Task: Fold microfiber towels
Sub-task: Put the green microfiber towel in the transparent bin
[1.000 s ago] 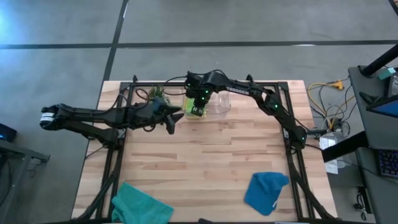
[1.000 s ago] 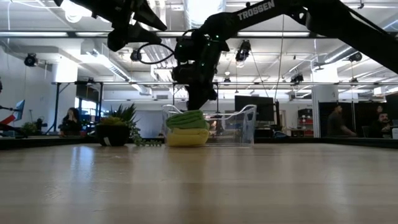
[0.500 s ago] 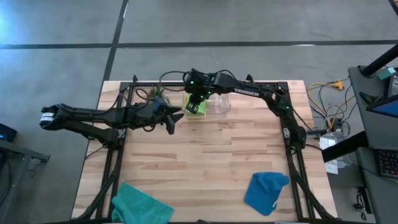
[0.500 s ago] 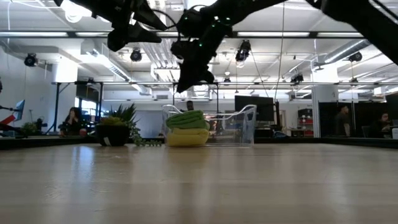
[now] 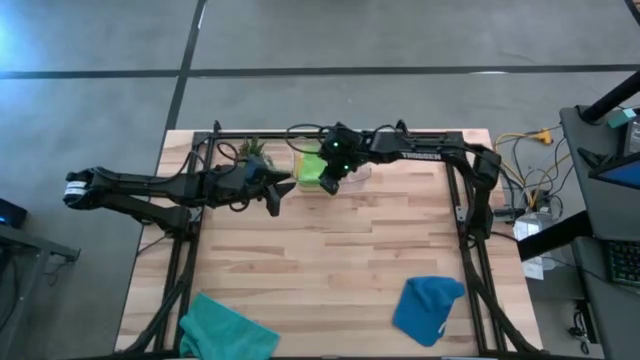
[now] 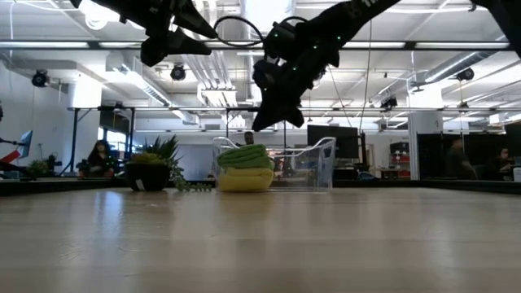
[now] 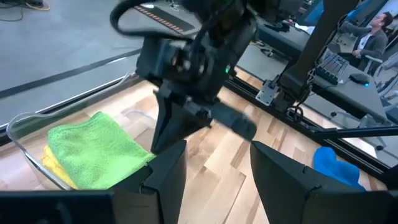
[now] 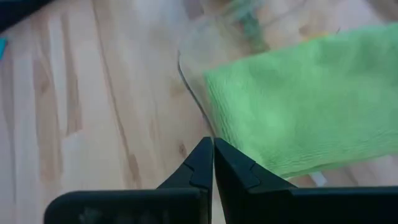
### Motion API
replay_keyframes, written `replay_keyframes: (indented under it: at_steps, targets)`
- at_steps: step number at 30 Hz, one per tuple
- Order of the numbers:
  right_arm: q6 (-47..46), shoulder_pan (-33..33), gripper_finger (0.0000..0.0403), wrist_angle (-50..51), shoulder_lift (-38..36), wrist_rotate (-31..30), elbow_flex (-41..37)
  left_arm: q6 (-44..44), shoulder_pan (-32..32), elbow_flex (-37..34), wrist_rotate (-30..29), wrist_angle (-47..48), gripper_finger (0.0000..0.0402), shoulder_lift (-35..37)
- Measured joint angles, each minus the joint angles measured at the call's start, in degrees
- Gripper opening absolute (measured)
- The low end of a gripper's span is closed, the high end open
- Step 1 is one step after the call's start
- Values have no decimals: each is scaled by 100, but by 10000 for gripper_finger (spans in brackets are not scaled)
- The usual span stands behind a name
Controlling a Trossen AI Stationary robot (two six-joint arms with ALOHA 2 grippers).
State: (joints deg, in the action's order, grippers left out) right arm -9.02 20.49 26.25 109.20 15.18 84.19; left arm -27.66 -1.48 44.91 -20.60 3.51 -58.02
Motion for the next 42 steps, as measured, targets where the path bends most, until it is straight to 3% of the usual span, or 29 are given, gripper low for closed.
replay_keyframes:
  at_steps: [14,29,42]
  targets:
    - [295,-14,8,624,743,-136,723,-36,-2,-4,39,0,161,0]
    - [306,-46,8,762,1180,-329,729,105,-2,-20,42,-2,161,-2]
    - [428,-22,8,1101,987,-326,1343,112,-2,-20,42,-2,161,-2]
